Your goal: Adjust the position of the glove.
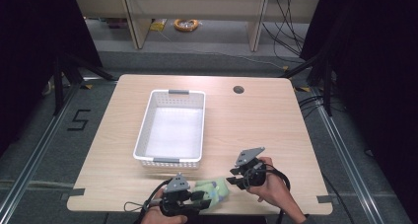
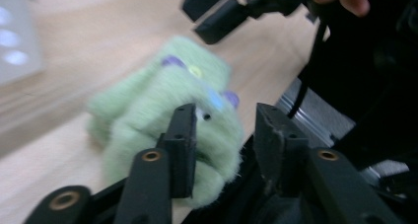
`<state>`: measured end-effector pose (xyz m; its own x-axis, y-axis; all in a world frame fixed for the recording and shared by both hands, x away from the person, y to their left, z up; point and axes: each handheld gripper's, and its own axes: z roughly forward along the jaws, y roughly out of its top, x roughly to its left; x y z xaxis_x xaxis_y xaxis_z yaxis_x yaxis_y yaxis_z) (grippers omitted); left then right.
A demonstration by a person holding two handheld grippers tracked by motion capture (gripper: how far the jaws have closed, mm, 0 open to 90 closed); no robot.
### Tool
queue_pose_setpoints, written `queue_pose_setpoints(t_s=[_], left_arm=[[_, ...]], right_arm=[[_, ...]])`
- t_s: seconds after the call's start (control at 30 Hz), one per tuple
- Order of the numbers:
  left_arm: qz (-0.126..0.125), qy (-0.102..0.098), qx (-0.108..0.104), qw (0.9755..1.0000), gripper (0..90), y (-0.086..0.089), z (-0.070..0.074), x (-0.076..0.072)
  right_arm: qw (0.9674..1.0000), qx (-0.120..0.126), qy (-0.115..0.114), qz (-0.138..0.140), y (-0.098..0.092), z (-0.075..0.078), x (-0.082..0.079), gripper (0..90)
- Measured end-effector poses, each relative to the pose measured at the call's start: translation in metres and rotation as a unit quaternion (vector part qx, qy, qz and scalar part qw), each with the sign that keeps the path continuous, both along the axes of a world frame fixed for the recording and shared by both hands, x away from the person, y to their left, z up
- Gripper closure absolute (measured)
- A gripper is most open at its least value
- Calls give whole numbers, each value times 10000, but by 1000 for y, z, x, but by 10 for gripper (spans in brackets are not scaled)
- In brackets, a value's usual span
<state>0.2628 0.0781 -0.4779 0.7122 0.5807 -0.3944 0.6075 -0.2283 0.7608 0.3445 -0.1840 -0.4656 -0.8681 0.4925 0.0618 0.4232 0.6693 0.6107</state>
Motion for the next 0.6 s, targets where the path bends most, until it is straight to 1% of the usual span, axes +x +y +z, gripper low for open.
queue_pose_setpoints(t_s=[0.07, 0.1, 0.13, 0.17, 0.23, 0.27, 0.3, 0.33, 0.37, 0.4, 0.43, 0.47, 0.5, 0.53, 0.57, 0.6], left_arm=[[178, -4, -33, 9998, 554, 6, 3, 0], [293, -9, -11, 9996, 544, 11, 3, 0], [403, -19, -34, 9992, 527, 14, 2, 0], [461, -18, -15, 9989, 516, 17, 1, -1], [594, 39, 21, 9982, 492, 21, -1, -2], [663, 81, 97, 9977, 468, 23, -2, -2], [714, 125, 88, 9973, 447, 25, -4, -2], [719, 200, 83, 9972, 435, 27, -6, -3], [779, 285, 94, 9965, 425, 27, -7, -3], [784, 338, 92, 9963, 410, 28, -8, -4], [826, 454, 118, 9955, 403, 28, -11, -4], [820, 526, 120, 9952, 397, 28, -13, -3], [807, 658, 113, 9945, 396, 28, -15, -2], [824, 732, 92, 9939, 396, 27, -16, -1], [851, 751, 116, 9935, 396, 26, -19, 0], [831, 808, 126, 9932, 398, 26, -20, 1]], right_arm=[[9996, 217, 32, -167, -2, 6, -2, 587], [9995, 263, 25, -143, -2, 7, -3, 575], [9992, 334, 96, -207, -1, 9, -5, 555], [9983, 465, 193, -281, 2, 8, -7, 550], [9984, 450, 302, -167, 7, 8, -8, 535], [9981, 476, 340, -169, 11, 7, -8, 528], [9975, 524, 417, -222, 15, 5, -10, 526], [9982, 488, 328, -95, 17, 2, -7, 523], [9978, 423, 488, -115, 18, 3, -8, 517], [9983, 426, 396, -61, 20, 2, -6, 516], [9979, 501, 398, -52, 22, 0, -5, 514], [9981, 404, 464, -87, 23, -1, -3, 508], [9980, 434, 453, -117, 24, -3, -2, 509], [9979, 386, 508, -72, 25, -5, 0, 509], [9981, 323, 514, -49, 25, -6, 2, 509], [9978, 341, 565, -61, 26, -8, 3, 509]])
